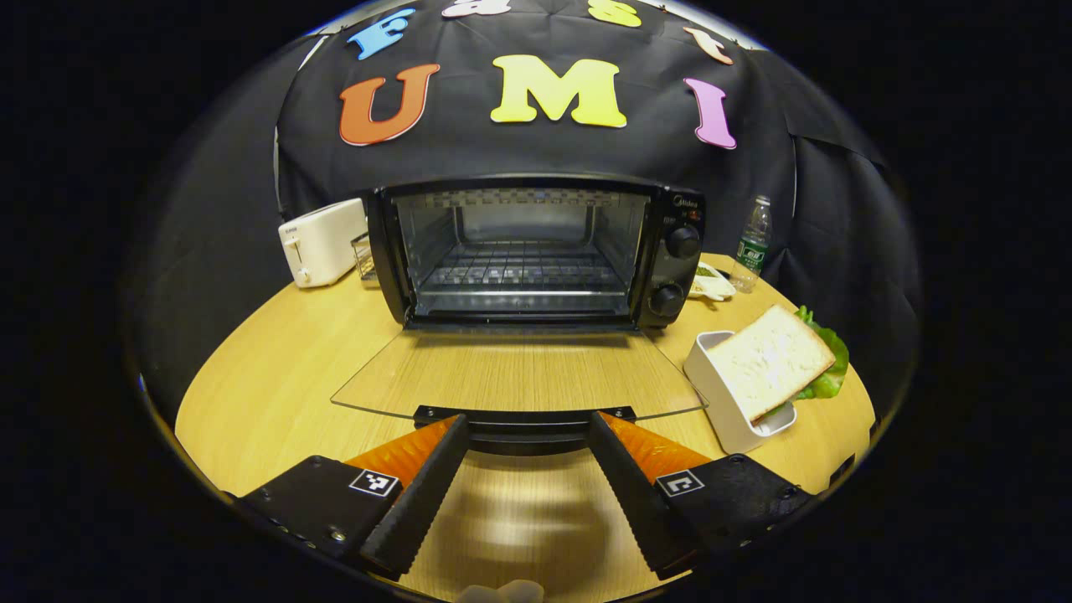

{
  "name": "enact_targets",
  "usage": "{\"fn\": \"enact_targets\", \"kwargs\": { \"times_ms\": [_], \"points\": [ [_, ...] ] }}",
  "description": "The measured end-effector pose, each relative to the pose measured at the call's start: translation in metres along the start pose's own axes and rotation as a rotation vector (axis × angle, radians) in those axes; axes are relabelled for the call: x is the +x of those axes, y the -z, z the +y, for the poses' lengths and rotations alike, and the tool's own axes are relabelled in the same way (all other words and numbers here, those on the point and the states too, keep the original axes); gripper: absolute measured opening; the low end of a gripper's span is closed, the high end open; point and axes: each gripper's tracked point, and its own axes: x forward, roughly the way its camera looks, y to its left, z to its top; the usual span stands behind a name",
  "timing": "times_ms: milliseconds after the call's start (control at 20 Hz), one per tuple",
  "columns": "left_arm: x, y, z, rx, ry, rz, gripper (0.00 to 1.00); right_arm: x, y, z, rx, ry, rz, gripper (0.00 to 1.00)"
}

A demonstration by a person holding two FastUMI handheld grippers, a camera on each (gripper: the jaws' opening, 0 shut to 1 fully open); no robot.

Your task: Open the electric oven with the left hand, put the food in, and close the electric oven.

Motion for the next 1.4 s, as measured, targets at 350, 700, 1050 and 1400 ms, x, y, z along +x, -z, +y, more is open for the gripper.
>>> {"fn": "enact_targets", "kwargs": {
  "times_ms": [350,700,1050,1400],
  "points": [
    [0.006,0.023,-0.002,0.014,-0.006,0.035,0.96,0.008,0.028,-0.001,-0.017,0.005,0.062,0.96],
    [-0.031,-0.017,0.016,0.043,-0.064,-0.074,0.96,0.033,0.043,0.005,0.024,-0.061,0.092,1.00],
    [-0.112,-0.087,0.009,-0.024,-0.094,-0.219,0.96,0.083,0.114,0.024,0.123,-0.217,0.237,0.96],
    [-0.192,-0.171,-0.020,-0.021,-0.110,-0.383,0.96,0.130,0.182,0.071,0.227,-0.439,0.435,0.96]
  ]
}}
